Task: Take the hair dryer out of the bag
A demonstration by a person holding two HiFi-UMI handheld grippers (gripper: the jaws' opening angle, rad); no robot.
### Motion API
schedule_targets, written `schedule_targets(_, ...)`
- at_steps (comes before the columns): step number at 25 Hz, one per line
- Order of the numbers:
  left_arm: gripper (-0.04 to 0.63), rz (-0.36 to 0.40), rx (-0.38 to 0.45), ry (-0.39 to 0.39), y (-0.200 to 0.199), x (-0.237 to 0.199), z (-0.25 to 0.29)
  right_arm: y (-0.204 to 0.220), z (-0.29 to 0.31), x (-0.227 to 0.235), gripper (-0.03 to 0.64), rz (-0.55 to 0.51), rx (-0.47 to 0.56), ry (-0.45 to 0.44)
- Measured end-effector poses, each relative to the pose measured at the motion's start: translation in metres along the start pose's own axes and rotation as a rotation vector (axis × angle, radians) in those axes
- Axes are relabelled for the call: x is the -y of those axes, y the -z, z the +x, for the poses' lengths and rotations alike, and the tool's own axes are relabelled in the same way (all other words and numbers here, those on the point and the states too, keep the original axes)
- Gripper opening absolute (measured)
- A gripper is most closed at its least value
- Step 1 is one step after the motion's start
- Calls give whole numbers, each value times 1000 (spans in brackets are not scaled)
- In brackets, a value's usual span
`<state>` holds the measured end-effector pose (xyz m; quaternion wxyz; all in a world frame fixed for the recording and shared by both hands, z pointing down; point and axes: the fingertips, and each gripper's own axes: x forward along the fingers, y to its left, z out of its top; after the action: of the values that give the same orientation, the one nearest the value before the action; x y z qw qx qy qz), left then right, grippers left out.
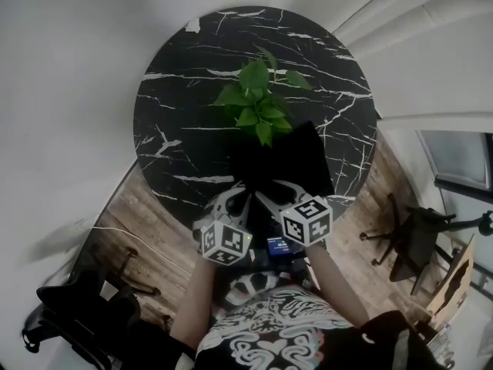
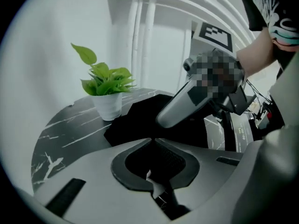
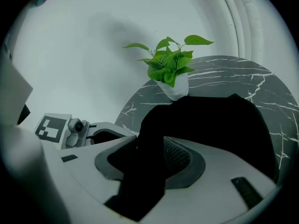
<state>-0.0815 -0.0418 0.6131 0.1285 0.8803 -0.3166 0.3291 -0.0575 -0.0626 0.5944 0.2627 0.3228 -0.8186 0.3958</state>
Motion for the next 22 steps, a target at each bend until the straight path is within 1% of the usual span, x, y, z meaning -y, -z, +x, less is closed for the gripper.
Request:
schedule_targets(2, 29, 55, 42, 6, -10, 4, -4, -4, 1, 0, 145, 23, 8, -8)
schedule_targets(4, 29, 94, 86, 4, -19, 6, -7, -9, 1, 0, 155, 72, 27, -33)
schedule_targets(8, 29, 121, 129, 7, -25, 6, -10, -14, -1, 1, 175, 197, 52, -110)
schedule_targets(10, 29, 136, 137, 17, -27, 7, -11, -18, -3, 0, 184, 258, 66, -150)
schedule_targets(12, 29, 146, 141, 20, -28, 8, -12, -21, -3, 0, 189, 293, 71, -168)
schedule_targets(15, 29, 193, 143, 24, -31, 13, -13, -20, 2, 3, 189, 277, 36, -156)
schedule_targets(17, 29, 211, 135, 27, -31, 14, -12, -18, 5, 5, 188, 282, 11, -167)
schedule_targets(20, 29, 198, 134, 38, -30, 14, -12, -15, 10, 2, 187, 369, -18, -240)
schedule_targets(21, 29, 198, 133, 45, -29, 15, -12, -14, 10, -1, 177, 398, -30, -270)
schedule_targets(22, 29, 198, 129, 53, -28, 16, -12, -14, 11, -4, 128, 414, -41, -297)
